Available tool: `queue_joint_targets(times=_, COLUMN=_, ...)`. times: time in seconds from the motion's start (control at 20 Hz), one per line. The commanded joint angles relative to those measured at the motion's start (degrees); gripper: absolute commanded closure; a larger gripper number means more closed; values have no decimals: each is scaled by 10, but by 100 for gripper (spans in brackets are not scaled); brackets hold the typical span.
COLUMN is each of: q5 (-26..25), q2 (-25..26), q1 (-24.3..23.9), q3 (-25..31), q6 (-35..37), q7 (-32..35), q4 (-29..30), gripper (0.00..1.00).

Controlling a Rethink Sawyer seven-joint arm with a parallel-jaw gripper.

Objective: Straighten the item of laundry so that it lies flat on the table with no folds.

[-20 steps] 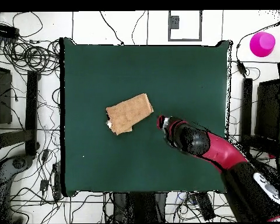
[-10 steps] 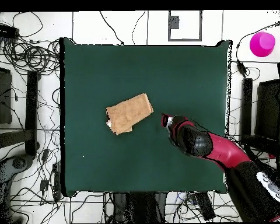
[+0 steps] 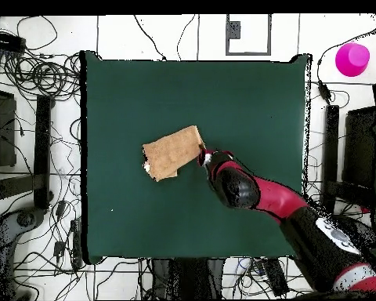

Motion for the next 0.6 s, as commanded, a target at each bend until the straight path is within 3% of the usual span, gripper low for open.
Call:
queue_joint_targets(times=0.05, q5=-4, q2=48, q1=43, q3=59, q6=-20, q7=83, q4=2, gripper=0)
queue_joint_targets(times=0.6, q5=33, q2=27, q1=23, q3=92, q6=71, q7=71, q4=10, gripper=0)
